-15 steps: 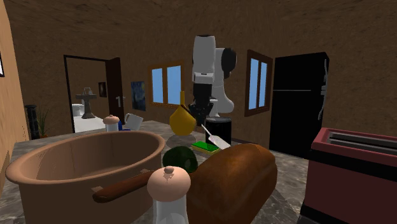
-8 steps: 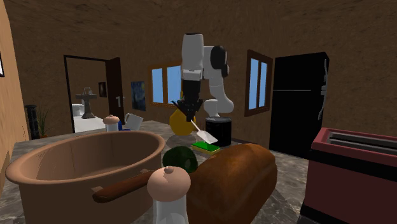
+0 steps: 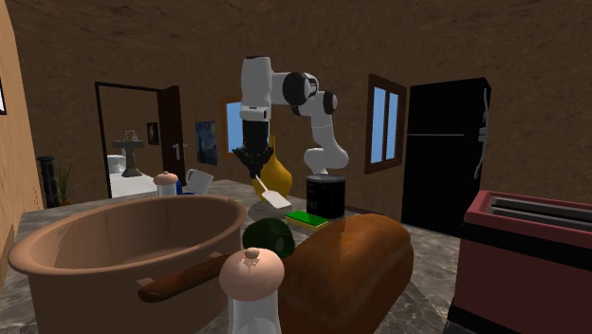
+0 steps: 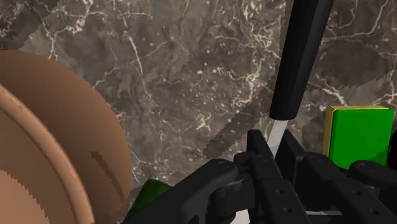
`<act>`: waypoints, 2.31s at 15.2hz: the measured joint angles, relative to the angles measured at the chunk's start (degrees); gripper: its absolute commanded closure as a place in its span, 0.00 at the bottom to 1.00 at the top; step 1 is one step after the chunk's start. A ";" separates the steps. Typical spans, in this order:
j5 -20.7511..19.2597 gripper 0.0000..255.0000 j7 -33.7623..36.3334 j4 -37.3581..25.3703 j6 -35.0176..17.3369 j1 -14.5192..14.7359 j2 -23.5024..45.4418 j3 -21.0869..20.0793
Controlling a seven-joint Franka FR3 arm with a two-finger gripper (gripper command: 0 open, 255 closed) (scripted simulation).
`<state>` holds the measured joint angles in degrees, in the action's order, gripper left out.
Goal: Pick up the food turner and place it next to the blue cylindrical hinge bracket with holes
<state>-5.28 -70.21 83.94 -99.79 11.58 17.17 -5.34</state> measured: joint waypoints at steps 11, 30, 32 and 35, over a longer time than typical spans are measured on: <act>1.22 1.00 -13.62 -1.42 -0.55 -8.92 1.03 4.65; 3.70 1.00 -30.99 -19.27 2.33 -21.60 14.94 9.41; 3.70 1.00 -30.95 -17.94 0.95 -21.59 14.98 9.40; 3.67 1.00 -30.81 -15.29 -1.66 -21.54 14.95 9.39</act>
<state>-1.61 -101.02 68.65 -101.45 -9.95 32.12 4.04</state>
